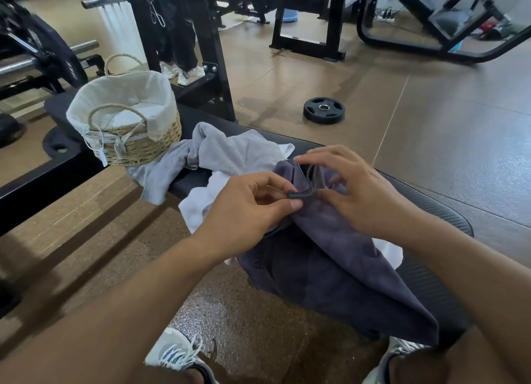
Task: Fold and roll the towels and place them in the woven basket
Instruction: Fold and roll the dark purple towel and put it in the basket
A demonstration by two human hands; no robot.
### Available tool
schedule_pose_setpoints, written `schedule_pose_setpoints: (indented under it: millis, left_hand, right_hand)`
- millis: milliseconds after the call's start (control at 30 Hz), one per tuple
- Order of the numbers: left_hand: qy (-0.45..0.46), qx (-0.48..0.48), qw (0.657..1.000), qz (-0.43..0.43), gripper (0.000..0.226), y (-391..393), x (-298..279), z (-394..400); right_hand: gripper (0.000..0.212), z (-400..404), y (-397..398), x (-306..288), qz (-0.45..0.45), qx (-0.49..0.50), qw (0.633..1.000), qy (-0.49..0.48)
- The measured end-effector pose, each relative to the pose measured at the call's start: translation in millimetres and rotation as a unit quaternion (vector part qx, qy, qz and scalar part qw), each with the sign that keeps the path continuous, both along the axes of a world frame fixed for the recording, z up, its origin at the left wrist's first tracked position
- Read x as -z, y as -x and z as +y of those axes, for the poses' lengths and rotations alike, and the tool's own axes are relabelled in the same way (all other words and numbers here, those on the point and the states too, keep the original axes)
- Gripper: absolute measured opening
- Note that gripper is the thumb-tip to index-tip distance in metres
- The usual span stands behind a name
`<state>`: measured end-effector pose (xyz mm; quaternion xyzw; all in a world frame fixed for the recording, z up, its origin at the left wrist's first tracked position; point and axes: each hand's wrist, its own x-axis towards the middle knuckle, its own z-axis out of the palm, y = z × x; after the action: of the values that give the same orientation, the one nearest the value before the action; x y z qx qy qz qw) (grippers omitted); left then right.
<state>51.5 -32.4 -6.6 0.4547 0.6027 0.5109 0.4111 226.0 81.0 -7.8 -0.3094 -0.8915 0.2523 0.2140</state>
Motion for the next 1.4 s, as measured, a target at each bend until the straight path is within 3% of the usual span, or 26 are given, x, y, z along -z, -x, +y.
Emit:
schedule_pose_setpoints:
  millis: [200,300,533,733,967,1167,1400]
  left_hand:
    - [-0.006,0.063,0.998,0.02,0.007,22,-16,-9]
    - [-0.011,0.07,0.997,0.006,0.013,41,-20,-16]
    - [-0.033,0.028,0.999,0.005,0.012,55,-23,-24]
    - [-0.045,0.019,0.999,0.011,0.016,59,-23,-27]
    - [-0.032,0.002,0.998,0.051,0.018,64,-22,-29]
    - [-0.03,0.028,0.997,0.058,0.013,45,-20,-25]
    - [-0.015,0.062,0.995,0.081,0.022,35,-17,-22]
  right_hand:
    - [0.018,1,-5,-11,-0.069,-0.051,0.995,-0.048]
    - [0.026,-6,-6,-22,-0.04,-0.06,0.997,-0.027]
    - [0.032,-34,-6,-33,0.041,-0.108,0.974,0.194]
    - [0.032,-29,-9,-35,0.036,-0.061,0.973,0.219]
    - [0.021,-21,-19,-30,0.033,0.023,0.993,0.113]
    - [0.035,-47,1,-31,0.018,0.011,0.996,0.089]
    - [0.013,-64,15,-20,0.001,0.006,0.999,0.039]
